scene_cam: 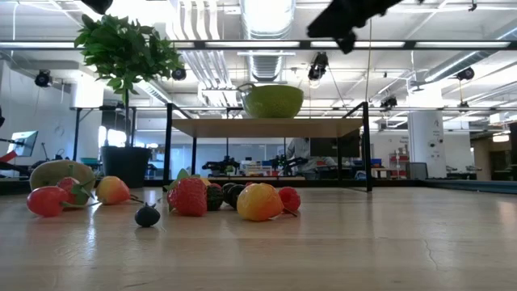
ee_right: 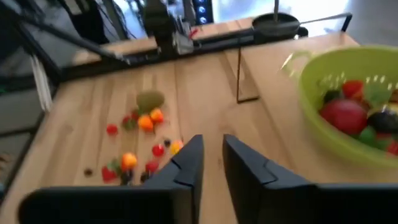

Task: Pick & Place Fruit
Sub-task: Put the red cherry into the green strainer bowl on the shelf

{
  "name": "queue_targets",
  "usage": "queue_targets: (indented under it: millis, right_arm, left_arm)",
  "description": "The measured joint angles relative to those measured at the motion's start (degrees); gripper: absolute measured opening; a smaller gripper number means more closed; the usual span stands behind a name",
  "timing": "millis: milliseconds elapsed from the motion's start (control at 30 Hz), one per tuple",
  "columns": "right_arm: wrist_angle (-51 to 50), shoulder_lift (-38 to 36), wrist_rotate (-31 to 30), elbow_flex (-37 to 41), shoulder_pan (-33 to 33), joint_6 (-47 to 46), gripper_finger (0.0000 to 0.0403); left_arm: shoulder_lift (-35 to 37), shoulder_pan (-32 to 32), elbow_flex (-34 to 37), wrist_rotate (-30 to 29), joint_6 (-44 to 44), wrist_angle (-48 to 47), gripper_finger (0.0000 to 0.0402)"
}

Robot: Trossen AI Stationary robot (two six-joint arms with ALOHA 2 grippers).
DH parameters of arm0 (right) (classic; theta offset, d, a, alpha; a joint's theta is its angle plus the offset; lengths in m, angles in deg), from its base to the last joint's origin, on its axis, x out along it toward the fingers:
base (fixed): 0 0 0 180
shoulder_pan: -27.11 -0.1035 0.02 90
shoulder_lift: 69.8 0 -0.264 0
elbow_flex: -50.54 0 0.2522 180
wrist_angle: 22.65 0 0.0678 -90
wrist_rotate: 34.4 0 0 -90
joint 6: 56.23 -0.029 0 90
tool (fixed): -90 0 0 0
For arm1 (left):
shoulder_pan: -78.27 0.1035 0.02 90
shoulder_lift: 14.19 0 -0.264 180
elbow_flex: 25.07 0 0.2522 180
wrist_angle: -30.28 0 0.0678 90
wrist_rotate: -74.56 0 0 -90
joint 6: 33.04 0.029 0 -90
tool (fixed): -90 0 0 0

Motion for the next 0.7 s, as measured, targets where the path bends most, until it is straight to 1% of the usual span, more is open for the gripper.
queue_targets:
  millis: [33, 100, 200, 300, 500, 700]
  right_arm:
    - [0.0, -2.0, -2.7, 2.1, -2.2, -0.1, 0.0038]
    - [0.1, -6.2, -5.9, 6.3, -6.1, -0.9, 0.0018]
    - [0.5, -12.4, -7.2, 12.6, -11.3, -2.7, 0.0013]
    - [1.3, -18.8, -7.0, 18.4, -14.6, -5.1, 0.0015]
    - [2.4, -31.2, -7.2, 28.2, -15.7, -4.8, 0.0009]
    - [-0.1, -42.2, -8.6, 34.9, -15.7, -3.2, 0.0018]
  left_arm:
    - [0.0, 0.0, 0.0, 0.0, 0.0, 0.0, 0.0062]
    - [0.0, 0.0, 0.0, 0.0, 0.0, 0.0, 0.0062]
    - [-0.1, 0.0, 0.0, 0.0, 0.0, 1.8, 0.0062]
    - [-0.1, 0.0, 0.0, 0.0, 0.0, 2.2, 0.0062]
    - [-0.2, 0.1, 0.0, 0.0, 0.0, 2.6, 0.0062]
    - [-0.7, 0.0, 0.0, 0.0, 0.0, 2.6, 0.0062]
